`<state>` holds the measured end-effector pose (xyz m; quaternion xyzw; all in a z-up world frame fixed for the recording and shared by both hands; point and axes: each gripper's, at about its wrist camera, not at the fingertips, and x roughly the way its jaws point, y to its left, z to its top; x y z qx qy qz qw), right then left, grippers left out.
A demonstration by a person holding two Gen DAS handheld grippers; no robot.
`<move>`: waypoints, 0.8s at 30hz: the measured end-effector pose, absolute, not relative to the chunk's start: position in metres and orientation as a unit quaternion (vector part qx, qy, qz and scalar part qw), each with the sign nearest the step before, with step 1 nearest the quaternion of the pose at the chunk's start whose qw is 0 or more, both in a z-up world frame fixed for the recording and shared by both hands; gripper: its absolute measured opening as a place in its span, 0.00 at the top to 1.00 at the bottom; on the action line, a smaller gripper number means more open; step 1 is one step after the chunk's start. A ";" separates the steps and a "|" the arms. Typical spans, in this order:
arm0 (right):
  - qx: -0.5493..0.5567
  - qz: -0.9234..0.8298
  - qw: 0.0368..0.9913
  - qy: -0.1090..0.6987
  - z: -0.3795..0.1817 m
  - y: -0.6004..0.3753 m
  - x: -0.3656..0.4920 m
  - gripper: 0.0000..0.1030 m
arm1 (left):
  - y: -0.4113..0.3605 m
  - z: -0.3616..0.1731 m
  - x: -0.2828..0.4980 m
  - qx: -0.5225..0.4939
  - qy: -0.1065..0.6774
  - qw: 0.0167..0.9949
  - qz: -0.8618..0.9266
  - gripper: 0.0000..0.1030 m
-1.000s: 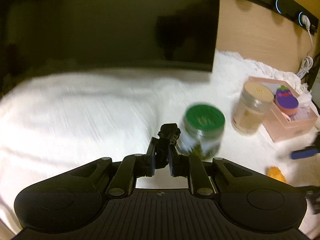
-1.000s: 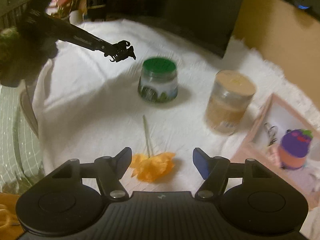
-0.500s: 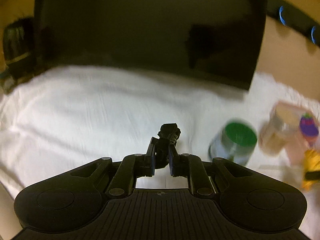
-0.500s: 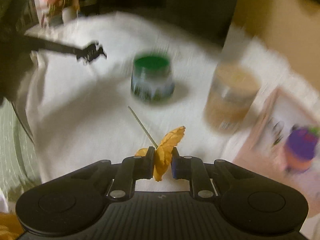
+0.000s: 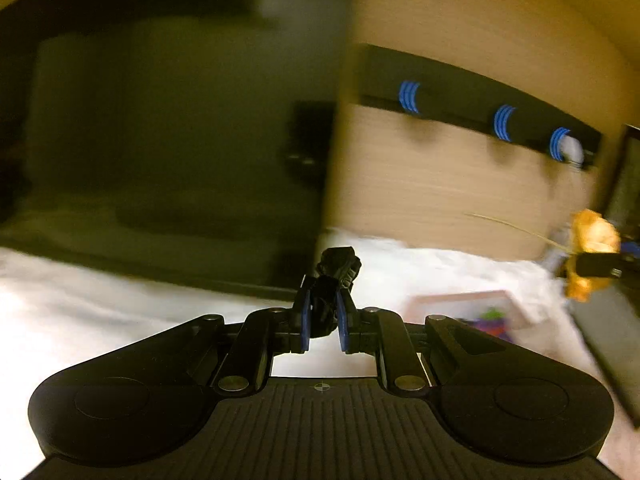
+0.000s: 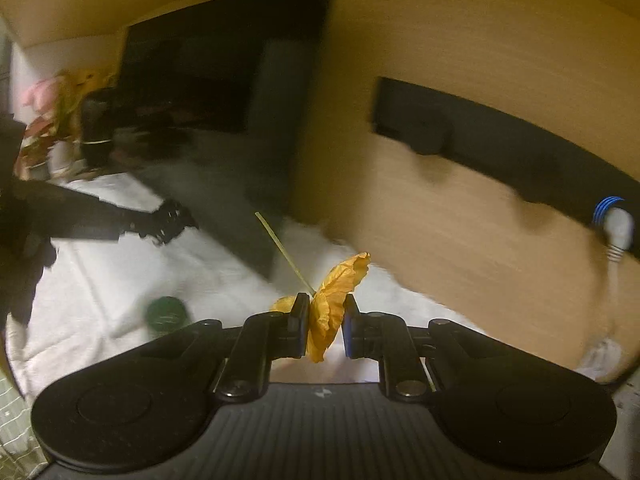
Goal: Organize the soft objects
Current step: 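Carry claw clip and flower over the pink box and release both into it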
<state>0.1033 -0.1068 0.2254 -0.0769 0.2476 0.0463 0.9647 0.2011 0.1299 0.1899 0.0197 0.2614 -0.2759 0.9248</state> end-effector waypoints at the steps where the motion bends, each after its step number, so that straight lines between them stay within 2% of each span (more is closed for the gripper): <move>1: -0.073 0.039 0.965 0.251 0.225 -0.117 0.103 0.84 | 0.116 0.188 0.199 0.020 0.265 0.920 -0.289 0.84; 12: 0.026 0.006 0.949 0.314 0.196 -0.222 0.110 0.84 | -0.029 0.137 0.184 0.058 0.337 0.851 -0.398 0.84; 18: 0.075 -0.022 0.940 0.332 0.166 -0.255 0.135 0.84 | -0.063 0.104 0.204 0.041 0.409 0.825 -0.389 0.83; 20: 0.098 -0.021 0.931 0.350 0.152 -0.265 0.142 0.83 | -0.065 0.095 0.204 0.033 0.409 0.825 -0.387 0.80; 23: 0.129 -0.002 0.907 0.401 0.120 -0.274 0.163 0.83 | -0.077 0.083 0.203 0.107 0.408 0.834 -0.356 0.76; 24: 0.134 -0.003 0.899 0.416 0.107 -0.275 0.170 0.83 | -0.078 0.080 0.203 0.132 0.409 0.838 -0.337 0.77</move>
